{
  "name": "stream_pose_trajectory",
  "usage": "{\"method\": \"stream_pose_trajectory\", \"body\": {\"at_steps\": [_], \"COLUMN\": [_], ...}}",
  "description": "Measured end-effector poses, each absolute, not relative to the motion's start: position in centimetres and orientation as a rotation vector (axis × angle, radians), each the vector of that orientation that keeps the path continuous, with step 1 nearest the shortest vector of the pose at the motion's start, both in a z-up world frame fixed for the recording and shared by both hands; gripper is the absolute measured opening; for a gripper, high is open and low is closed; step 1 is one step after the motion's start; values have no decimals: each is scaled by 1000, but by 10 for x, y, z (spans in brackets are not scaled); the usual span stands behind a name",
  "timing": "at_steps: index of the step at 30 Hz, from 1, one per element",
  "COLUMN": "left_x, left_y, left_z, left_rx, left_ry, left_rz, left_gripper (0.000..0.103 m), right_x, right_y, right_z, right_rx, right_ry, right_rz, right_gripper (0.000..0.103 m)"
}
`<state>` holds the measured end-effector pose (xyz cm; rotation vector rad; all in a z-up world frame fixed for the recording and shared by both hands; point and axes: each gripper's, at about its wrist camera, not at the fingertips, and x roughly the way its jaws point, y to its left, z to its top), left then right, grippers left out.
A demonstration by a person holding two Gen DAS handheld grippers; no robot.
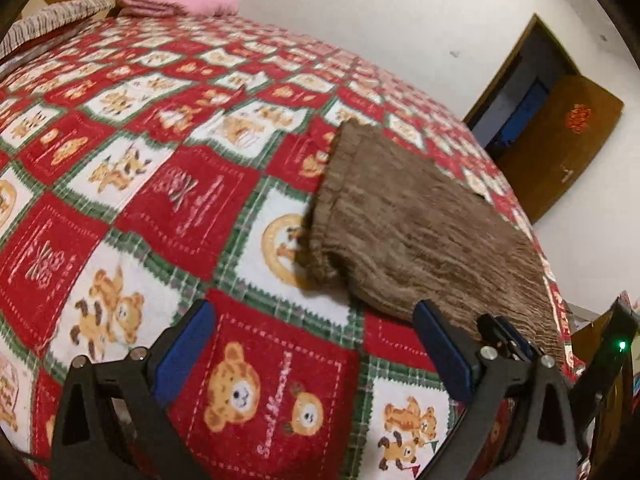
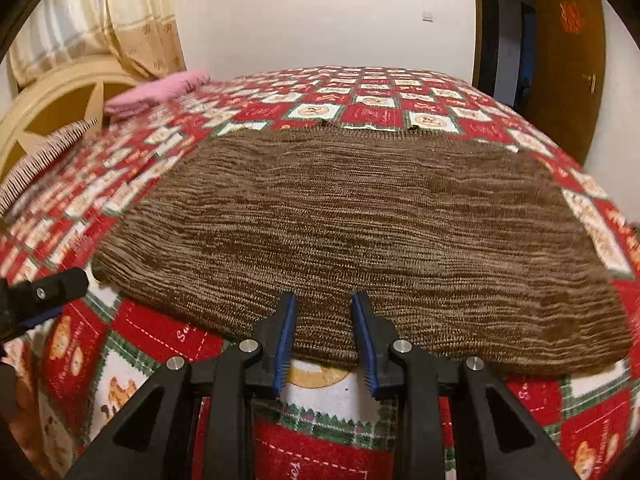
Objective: Fold small clothes
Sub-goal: 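Move the left gripper to the sweater's side edge and grasp it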
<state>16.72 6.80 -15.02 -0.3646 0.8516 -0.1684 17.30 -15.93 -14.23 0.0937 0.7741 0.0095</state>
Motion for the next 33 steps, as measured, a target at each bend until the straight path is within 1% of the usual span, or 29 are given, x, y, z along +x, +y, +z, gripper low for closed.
{"method": "stream_pose_trajectory", "body": {"at_steps": [1,3,4,6,8,10,13,15,17,18,19,20,21,24,27,29,32,33], "left_x": [169,172,173,174,168,161,166,179,193,200,209,214,219,224,227,228,220,213], "left_y": [69,74,75,77,73,68,46,28,17,13,9,9,15,48,97,138,167,167], "left_z": [-149,-147,-147,-148,-152,-150,-151,-158,-154,-152,-151,-150,-147,-125,-108,-107,-117,-120], "left_rx": [-359,-350,-348,-321,-250,-182,54,211,267,300,346,353,320,166,115,21,-107,-148], "left_ry": [839,835,839,874,928,929,908,881,822,796,768,765,779,756,702,735,818,833], "left_rz": [-186,-210,-228,-251,-265,-260,-175,-152,-135,-134,-133,-144,-189,-244,-28,39,6,-27], "left_gripper": [97,86,83,64,55,54,54,58,63,63,58,26,10,9,9,9,9,13], "right_x": [174,173,173,172,172,172,172,171,172,172,172,172,172,172,172,171,172,172], "right_y": [-159,-157,-157,-156,-159,-160,-160,-160,-160,-160,-161,-160,-160,-160,-161,-161,-160,-160], "right_z": [-143,-144,-144,-145,-146,-146,-146,-146,-146,-146,-147,-146,-147,-146,-147,-146,-146,-146], "right_rx": [96,90,89,98,115,124,114,108,109,112,117,118,118,119,125,128,129,128], "right_ry": [774,769,769,768,766,764,764,763,763,762,761,761,760,758,759,758,757,758], "right_rz": [11,9,9,14,22,25,21,18,19,20,22,23,23,24,26,27,27,27], "right_gripper": [30,30,30,30,30,30,30,30,30,30,30,30,30,30,30,30,30,30]}}
